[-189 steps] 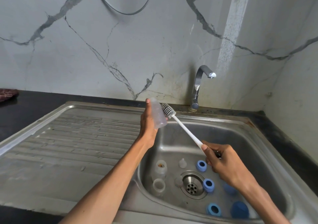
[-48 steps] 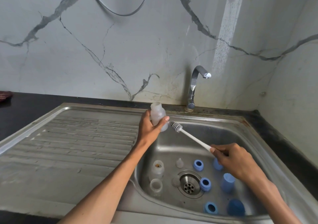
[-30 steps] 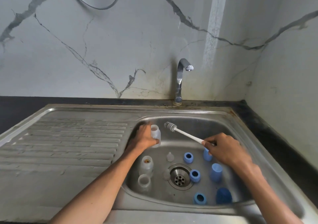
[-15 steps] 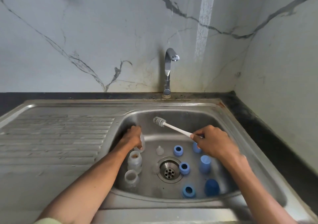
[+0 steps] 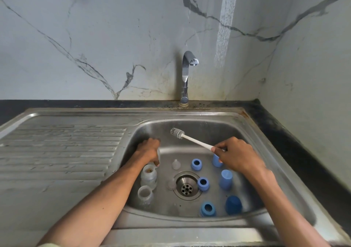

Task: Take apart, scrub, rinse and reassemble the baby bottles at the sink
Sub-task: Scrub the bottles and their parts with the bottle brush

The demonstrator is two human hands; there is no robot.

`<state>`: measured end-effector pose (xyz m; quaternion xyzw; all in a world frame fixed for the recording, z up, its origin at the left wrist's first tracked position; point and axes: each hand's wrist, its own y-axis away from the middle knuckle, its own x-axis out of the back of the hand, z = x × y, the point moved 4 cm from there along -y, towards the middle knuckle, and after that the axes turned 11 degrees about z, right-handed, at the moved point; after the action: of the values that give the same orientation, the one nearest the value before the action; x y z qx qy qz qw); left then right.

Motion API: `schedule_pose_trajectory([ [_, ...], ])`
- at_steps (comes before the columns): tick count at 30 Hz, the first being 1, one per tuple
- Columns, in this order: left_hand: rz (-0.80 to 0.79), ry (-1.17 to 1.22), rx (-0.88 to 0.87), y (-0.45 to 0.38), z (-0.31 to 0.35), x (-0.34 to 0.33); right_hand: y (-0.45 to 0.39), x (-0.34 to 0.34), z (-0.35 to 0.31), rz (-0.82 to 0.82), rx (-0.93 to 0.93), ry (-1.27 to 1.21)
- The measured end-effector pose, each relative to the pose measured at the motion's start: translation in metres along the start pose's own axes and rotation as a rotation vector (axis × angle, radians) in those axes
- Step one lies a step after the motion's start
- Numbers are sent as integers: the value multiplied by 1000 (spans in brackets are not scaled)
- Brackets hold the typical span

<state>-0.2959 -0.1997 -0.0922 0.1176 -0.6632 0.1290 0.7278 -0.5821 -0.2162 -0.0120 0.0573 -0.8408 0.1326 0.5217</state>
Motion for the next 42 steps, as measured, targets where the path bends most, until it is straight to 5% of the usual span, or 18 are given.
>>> schedule_pose_trajectory([
  [7, 257, -32, -219, -8, 37, 9, -1, 3, 2, 0, -5, -22],
  [14, -52, 47, -322, -9, 65, -42, -2, 7, 7, 14, -23, -39],
  [20, -20, 123, -304, -19, 58, -51, -1, 8, 7, 19, -24, -18],
  [36, 434, 1344, 236, 29, -11, 54, -1, 20, 3, -17, 11, -212],
  [42, 436, 1583, 278, 45, -24, 60, 5, 19, -5, -49, 48, -200],
])
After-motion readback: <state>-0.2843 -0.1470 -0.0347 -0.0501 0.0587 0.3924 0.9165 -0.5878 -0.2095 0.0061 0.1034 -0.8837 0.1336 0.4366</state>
